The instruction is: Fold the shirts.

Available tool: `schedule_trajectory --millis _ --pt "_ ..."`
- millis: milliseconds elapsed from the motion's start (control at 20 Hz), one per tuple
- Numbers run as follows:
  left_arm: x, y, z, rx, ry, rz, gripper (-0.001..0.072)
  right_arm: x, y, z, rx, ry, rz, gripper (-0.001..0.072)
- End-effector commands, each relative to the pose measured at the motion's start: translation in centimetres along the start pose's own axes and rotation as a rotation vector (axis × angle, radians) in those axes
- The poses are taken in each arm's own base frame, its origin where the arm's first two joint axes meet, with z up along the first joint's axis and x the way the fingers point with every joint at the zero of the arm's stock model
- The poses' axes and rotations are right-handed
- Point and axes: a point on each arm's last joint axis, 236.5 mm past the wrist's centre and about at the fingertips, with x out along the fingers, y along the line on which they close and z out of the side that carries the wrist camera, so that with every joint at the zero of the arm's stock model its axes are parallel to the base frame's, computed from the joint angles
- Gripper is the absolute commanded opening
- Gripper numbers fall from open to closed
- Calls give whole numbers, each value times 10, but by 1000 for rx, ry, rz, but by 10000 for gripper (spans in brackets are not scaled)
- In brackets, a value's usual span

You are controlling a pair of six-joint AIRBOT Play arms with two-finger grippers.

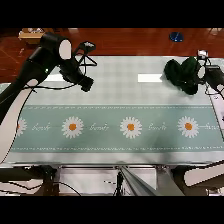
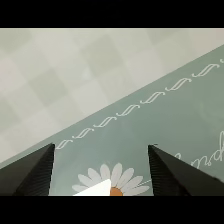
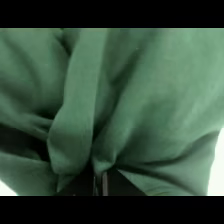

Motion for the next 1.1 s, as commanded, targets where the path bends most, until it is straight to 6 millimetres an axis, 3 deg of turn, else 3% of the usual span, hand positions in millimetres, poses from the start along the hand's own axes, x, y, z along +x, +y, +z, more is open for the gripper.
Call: schedule_trajectory --millis 0,150,300,450,600,650,700,800,900,1050 --pt "-6 0 3 -1 -15 2 682 -42 0 48 -71 -117 10 17" --pt "-42 4 23 -4 -108 12 683 -130 -5 116 -92 -326 2 17" --pt "-103 6 39 -9 -219 22 683 -244 -3 161 -34 -545 59 17" --pt "-179 8 37 -40 -340 29 683 -358 18 172 37 -733 221 17" --pt "-249 7 11 -84 -490 31 682 -470 45 160 38 -908 420 17" --pt "-269 6 -1 -101 -534 29 682 -499 52 152 32 -944 470 17" --pt "-290 5 -14 -117 -581 27 682 -520 59 140 29 -950 521 17" --pt "-324 3 -40 -147 -662 21 683 -535 79 110 -1 -875 612 17" --pt "-350 2 -63 -164 -728 17 682 -527 107 80 -39 -724 733 17" --pt "-372 0 -84 -181 -787 11 683 -499 144 46 -96 -488 873 17"
